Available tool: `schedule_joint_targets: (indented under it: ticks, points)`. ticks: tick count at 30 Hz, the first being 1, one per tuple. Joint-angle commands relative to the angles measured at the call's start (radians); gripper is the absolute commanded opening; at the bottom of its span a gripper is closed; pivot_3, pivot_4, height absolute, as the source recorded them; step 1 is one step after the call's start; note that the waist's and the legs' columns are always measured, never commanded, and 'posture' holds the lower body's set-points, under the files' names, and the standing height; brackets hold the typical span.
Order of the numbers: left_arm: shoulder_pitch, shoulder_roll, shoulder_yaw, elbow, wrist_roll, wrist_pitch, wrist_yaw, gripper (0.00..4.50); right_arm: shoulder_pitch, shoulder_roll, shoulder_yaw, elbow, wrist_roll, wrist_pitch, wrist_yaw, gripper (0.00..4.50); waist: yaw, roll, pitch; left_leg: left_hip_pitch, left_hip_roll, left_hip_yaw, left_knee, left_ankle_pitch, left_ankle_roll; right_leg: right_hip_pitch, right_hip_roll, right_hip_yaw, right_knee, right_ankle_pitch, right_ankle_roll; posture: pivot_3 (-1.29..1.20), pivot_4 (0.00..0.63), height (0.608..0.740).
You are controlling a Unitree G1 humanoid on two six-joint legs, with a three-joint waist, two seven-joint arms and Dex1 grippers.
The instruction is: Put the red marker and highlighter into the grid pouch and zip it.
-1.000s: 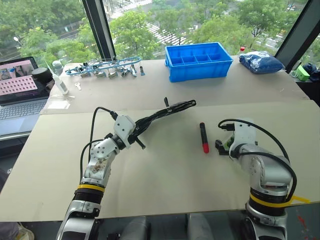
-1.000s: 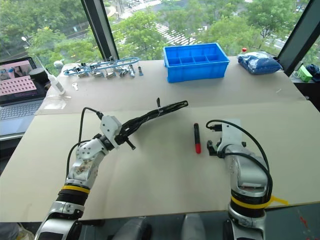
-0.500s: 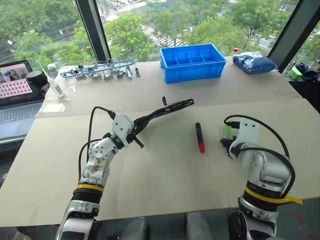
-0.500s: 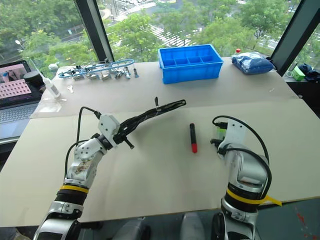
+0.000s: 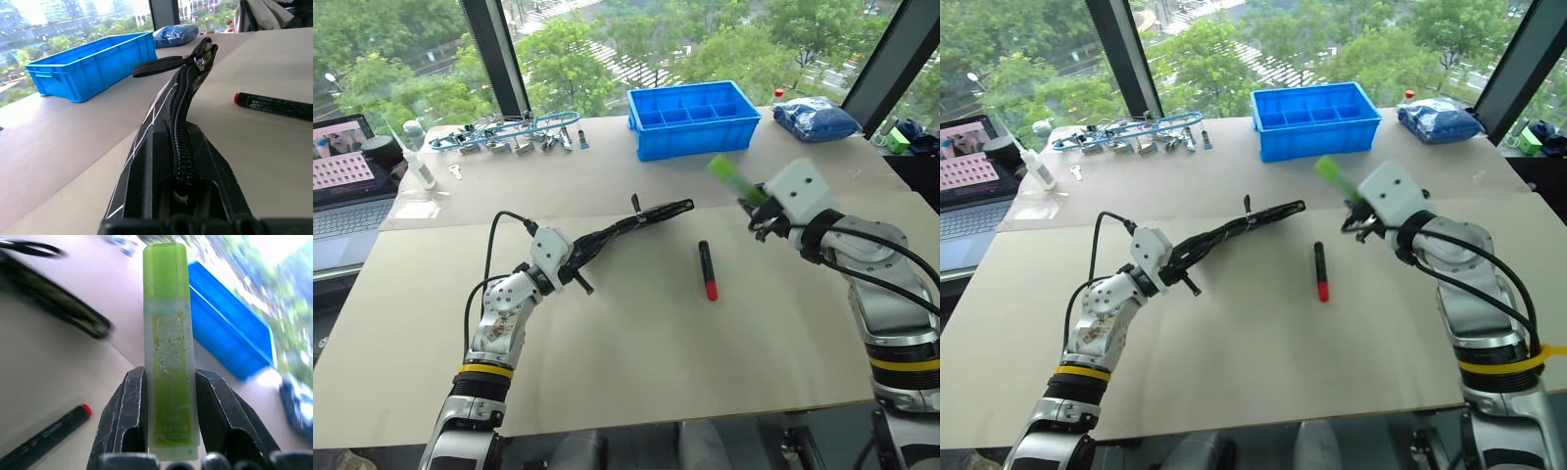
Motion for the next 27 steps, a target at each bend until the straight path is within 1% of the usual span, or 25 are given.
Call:
schedule_joint_targets:
  ticks: [1,4,7,11,15,18,22,25,27]
  points:
    - [-0.012,0.006,0.010,-0.037,-0.023,0.003,-0.008,0.00,-0.040,-0.068,0.046,0.045,-0.093,-0.299,0.060,1.02,0.004,-0.001,0.001,0.000,0.000,0.000,0.000,0.000,0.000,0.000,0.000,0.000,-0.001,0.000,0.000,0.00,0.150,0.740]
    - [-0.015,0.004,0.008,-0.037,-0.022,0.004,-0.011,0.00,-0.088,-0.071,0.097,0.088,-0.183,-0.430,0.043,1.02,0.004,-0.001,0.001,-0.001,0.001,0.001,0.000,0.000,0.000,-0.001,0.000,0.000,-0.001,0.001,0.000,0.00,0.150,0.740]
    - [-0.015,0.003,0.008,-0.041,-0.020,0.007,-0.013,0.00,-0.138,-0.052,0.121,0.149,-0.269,-0.486,-0.001,1.02,0.008,-0.001,0.001,-0.001,0.002,0.001,0.000,0.000,0.000,-0.001,0.002,0.000,-0.001,0.001,-0.001,0.00,0.150,0.740]
    - [-0.012,0.004,0.009,-0.048,-0.018,0.007,-0.015,0.00,-0.170,-0.032,0.121,0.195,-0.290,-0.502,-0.007,1.02,0.019,-0.002,0.001,-0.001,0.002,0.002,0.000,0.000,0.000,-0.001,0.002,0.000,-0.002,0.002,-0.002,0.00,0.150,0.740]
    - [-0.013,0.008,0.012,-0.050,-0.017,0.007,-0.016,0.00,-0.176,-0.038,0.126,0.227,-0.334,-0.535,-0.011,1.02,0.029,-0.001,0.001,-0.002,0.002,0.002,0.000,0.000,0.000,-0.001,0.002,0.000,-0.003,0.002,-0.002,0.00,0.150,0.740]
    - [-0.018,0.008,0.013,-0.050,-0.017,0.009,-0.014,0.00,-0.182,-0.044,0.119,0.257,-0.372,-0.539,-0.027,1.02,0.031,-0.001,0.001,-0.002,0.002,0.002,0.000,0.000,0.000,-0.001,0.002,0.000,-0.004,0.002,-0.002,0.00,0.150,0.740]
    - [-0.023,0.006,0.013,-0.050,-0.016,0.008,-0.012,0.00,-0.188,-0.055,0.107,0.285,-0.425,-0.463,-0.021,1.02,0.031,-0.001,0.001,-0.002,0.002,0.002,0.000,0.000,0.000,-0.001,0.002,0.000,-0.004,0.002,-0.002,0.00,0.150,0.740]
    - [-0.023,0.007,0.012,-0.050,-0.016,0.007,-0.014,0.00,-0.200,-0.027,0.099,0.276,-0.429,-0.411,-0.029,1.02,0.030,-0.001,0.001,-0.002,0.002,0.002,0.000,0.000,0.000,-0.001,0.002,0.000,-0.004,0.002,-0.002,0.00,0.150,0.740]
    - [-0.024,0.006,0.011,-0.050,-0.016,0.007,-0.015,0.00,-0.205,-0.018,0.101,0.267,-0.437,-0.409,-0.041,1.02,0.027,-0.001,0.001,-0.002,0.003,0.002,0.000,0.000,0.000,-0.001,0.002,0.000,-0.004,0.002,-0.002,0.00,0.150,0.740]
